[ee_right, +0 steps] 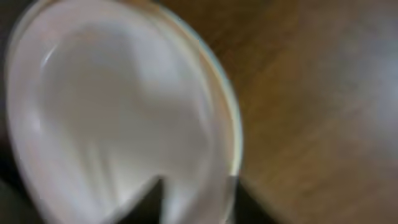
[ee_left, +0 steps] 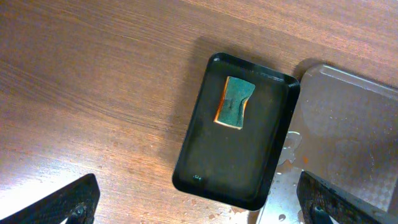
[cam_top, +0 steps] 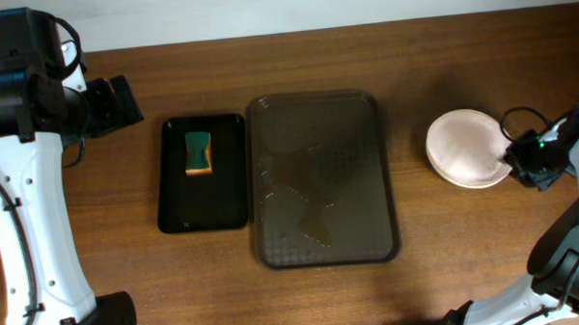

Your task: Clean dirty plates on tray and stack at the side

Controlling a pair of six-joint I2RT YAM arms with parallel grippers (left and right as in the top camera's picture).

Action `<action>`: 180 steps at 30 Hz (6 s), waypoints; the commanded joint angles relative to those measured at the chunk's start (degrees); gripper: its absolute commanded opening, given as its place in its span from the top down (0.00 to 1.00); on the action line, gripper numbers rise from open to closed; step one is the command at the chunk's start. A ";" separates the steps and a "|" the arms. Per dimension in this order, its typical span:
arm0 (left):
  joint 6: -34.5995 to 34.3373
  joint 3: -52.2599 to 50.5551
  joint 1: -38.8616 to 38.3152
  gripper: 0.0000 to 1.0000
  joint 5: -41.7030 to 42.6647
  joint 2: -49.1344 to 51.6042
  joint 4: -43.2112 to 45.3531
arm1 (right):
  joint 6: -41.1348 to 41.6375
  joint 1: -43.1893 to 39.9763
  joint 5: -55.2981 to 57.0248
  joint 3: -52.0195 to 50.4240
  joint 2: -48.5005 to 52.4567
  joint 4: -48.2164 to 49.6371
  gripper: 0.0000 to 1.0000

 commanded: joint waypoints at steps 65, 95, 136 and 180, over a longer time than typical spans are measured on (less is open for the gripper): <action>0.55 -0.02 0.13 0.00 0.24 -0.02 0.02 | -29.22 33.68 6.12 -73.16 -104.56 43.65 0.02; 0.74 -111.69 -3.63 0.00 -6.08 -93.04 82.82 | -29.22 33.68 6.12 -73.16 -104.56 43.65 0.02; 0.74 -126.53 -4.87 0.00 -7.58 -100.63 85.44 | -29.22 33.68 6.12 -73.16 -104.56 43.65 0.02; 0.74 -126.53 -4.87 0.00 -7.56 -100.63 85.44 | -29.22 33.68 6.12 -73.16 -104.56 43.65 0.02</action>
